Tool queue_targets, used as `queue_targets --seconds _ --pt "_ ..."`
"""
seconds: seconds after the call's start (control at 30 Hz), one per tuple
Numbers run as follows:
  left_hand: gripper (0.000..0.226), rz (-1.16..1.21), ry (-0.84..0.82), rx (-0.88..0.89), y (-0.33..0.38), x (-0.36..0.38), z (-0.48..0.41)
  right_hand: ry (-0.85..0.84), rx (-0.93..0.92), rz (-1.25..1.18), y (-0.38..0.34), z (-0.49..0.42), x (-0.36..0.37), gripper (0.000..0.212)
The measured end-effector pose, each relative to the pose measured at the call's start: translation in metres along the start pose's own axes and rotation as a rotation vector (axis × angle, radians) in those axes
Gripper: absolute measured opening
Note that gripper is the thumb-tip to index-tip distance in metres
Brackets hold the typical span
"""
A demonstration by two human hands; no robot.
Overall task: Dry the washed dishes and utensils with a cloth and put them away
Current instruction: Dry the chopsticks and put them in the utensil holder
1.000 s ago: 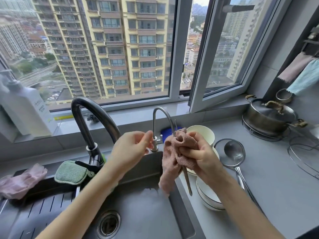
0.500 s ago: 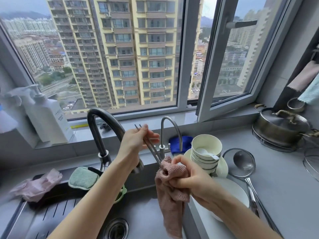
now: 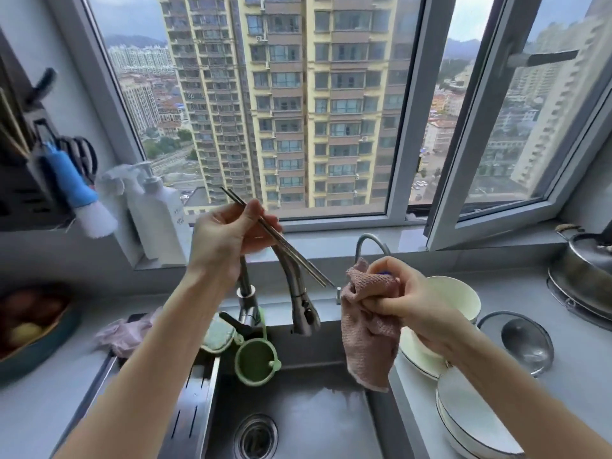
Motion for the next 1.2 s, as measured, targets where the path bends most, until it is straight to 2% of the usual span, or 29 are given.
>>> queue_targets --seconds 0.07,0.13,0.23,0.33,0.53,0.7,0.83,0.97,1.2 --pt "0.015 -0.015 0.1 0.053 0.025 -0.033 -0.006 0.093 -0.14 0.293 -0.021 -0.01 0.012 0.039" --pt "0.011 -0.062 0.184 0.1 0.048 -0.066 -0.012 0.096 -0.288 0.44 -0.052 -0.023 0.037 0.038" --pt "0.014 -0.13 0.309 0.163 0.081 -0.114 -0.02 0.014 -0.448 0.469 -0.095 -0.049 0.086 0.034" --pt "0.014 -0.207 0.397 0.248 0.118 -0.162 -0.031 -0.044 -0.528 0.475 -0.124 -0.081 0.137 0.034" --pt "0.011 -0.325 0.572 0.527 0.194 -0.238 -0.056 -0.096 -0.611 0.538 -0.165 -0.145 0.221 0.039" --pt "0.008 -0.418 0.646 0.699 0.244 -0.281 -0.096 -0.106 -0.61 0.599 -0.182 -0.181 0.265 0.043" --pt "0.004 -0.584 0.673 0.814 0.264 -0.295 -0.126 -0.112 -0.619 0.642 -0.178 -0.203 0.286 0.045" --pt "0.008 -0.705 0.643 0.755 0.259 -0.312 -0.159 -0.116 -0.609 0.662 -0.166 -0.218 0.301 0.045" --pt "0.025 -0.932 0.726 0.479 0.217 -0.33 -0.193 -0.16 -0.552 0.691 -0.144 -0.229 0.309 0.047"
Point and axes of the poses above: each hand's wrist, its own z-axis away from the middle knuckle, its own x-axis out of the palm, y = z × x, the point moved 2 cm from there along -z, towards the middle knuckle, and after that the axes turned 7 degrees about z, right-handed, at the moved point
